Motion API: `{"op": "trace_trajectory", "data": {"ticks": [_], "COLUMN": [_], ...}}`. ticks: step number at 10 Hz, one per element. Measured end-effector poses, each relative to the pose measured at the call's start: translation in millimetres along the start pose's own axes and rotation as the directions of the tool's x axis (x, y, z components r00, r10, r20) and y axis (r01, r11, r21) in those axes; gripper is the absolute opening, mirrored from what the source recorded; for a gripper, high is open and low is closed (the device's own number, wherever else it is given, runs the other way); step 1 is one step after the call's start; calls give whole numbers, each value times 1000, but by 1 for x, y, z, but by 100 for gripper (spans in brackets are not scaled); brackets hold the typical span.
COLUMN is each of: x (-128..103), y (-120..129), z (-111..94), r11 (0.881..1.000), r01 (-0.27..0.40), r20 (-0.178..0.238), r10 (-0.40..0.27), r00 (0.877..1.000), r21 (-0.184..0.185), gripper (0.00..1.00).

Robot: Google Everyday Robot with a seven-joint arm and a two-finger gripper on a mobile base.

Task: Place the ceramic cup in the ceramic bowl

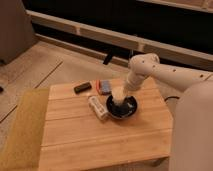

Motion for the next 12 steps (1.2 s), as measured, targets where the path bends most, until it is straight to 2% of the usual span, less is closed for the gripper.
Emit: {"op": "trace_trajectory", "data": {"ticks": [3, 4, 6, 7, 10, 11, 12], "x": [0, 0, -3, -4, -3, -3, -2], "y": [-4, -4, -1, 2, 6, 6, 7], "z": [21, 24, 28, 28, 29, 28, 27], "r11": [1000, 1000, 1000, 1000, 999, 999, 999], "r01": [-17, -19, -21, -19, -18, -21, -22], "r20": [-50, -58, -68, -74, -81, -81, -81], "r10": [18, 21, 22, 20, 21, 23, 24], "r00": [999, 998, 997, 997, 997, 996, 996], "r21": [19, 21, 23, 25, 29, 31, 30], "gripper": [1, 4, 21, 35, 65, 70, 70]}}
